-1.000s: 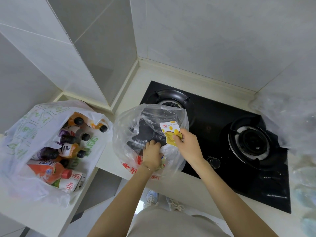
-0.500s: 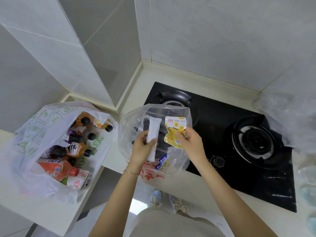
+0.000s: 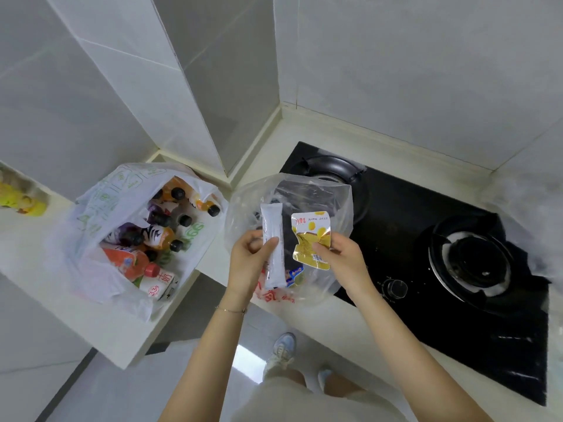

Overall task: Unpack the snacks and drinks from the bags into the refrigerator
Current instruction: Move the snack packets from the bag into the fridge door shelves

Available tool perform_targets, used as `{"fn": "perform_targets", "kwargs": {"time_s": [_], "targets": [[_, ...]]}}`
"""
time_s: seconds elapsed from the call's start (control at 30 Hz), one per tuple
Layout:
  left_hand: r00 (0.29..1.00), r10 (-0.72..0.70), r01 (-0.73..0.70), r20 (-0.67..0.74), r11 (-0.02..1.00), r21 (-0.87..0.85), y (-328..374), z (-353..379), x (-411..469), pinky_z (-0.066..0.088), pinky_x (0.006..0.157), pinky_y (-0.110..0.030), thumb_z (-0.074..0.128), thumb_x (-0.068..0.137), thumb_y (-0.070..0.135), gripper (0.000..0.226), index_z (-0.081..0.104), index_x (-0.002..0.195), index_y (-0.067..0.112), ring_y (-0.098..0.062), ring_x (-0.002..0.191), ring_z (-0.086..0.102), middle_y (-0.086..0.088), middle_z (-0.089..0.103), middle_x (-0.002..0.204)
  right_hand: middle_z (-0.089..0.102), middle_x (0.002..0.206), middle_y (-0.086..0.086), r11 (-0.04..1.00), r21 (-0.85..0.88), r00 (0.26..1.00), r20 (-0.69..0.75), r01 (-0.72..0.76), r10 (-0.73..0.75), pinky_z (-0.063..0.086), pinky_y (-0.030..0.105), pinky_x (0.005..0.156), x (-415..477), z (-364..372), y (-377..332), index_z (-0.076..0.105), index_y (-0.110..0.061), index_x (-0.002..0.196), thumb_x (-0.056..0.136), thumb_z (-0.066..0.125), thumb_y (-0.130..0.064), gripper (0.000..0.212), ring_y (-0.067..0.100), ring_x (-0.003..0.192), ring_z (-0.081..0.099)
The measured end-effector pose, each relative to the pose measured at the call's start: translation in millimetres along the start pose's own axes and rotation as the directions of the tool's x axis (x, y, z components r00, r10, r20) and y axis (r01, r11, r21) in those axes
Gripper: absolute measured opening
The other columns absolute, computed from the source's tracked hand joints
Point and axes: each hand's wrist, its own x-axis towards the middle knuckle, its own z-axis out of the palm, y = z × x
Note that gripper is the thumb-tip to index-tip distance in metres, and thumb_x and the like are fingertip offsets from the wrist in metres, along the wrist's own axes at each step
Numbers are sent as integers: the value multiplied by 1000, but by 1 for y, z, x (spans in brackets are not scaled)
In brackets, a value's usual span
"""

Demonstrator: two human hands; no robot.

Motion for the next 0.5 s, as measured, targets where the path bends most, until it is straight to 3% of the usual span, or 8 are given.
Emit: {"fn": "perform_targets", "kwargs": {"time_s": [0.13,0.27,0.37,0.5], "targets": [[990,25,-29,-136,999,-27,-18,11,-35,49,53,-23,70,88,14,22,62,103,0,-22,68,62,-31,67,87,72,106,4,999,-17,990,134,35,-32,56,31,86,-15,-21,6,68,-5,111,89,66,-7,22,17,98,69],[955,16,-48,-296,994,-100,-41,33,-85,52,65,-36,74,84,13,20,64,97,2,-28,72,66,-23,72,85,73,100,10,997,-45,959,279,58,-43,55,32,80,-38,-51,19,69,0,105,89,66,-6,17,18,91,70],[918,-2,-53,-397,990,-127,-50,44,-129,49,57,-26,70,86,7,14,65,97,0,-20,66,64,-18,72,80,73,96,14,994,-88,937,349,57,-23,54,38,82,-52,-66,28,71,-3,99,88,67,-10,13,20,88,67],[852,-25,-72,-523,984,-163,-58,35,-189,48,55,-23,69,88,7,12,65,97,1,-19,67,62,-16,71,80,73,85,2,995,-85,882,471,49,-3,51,23,72,-78,-50,23,70,-14,87,89,66,-12,6,14,81,66]]}}
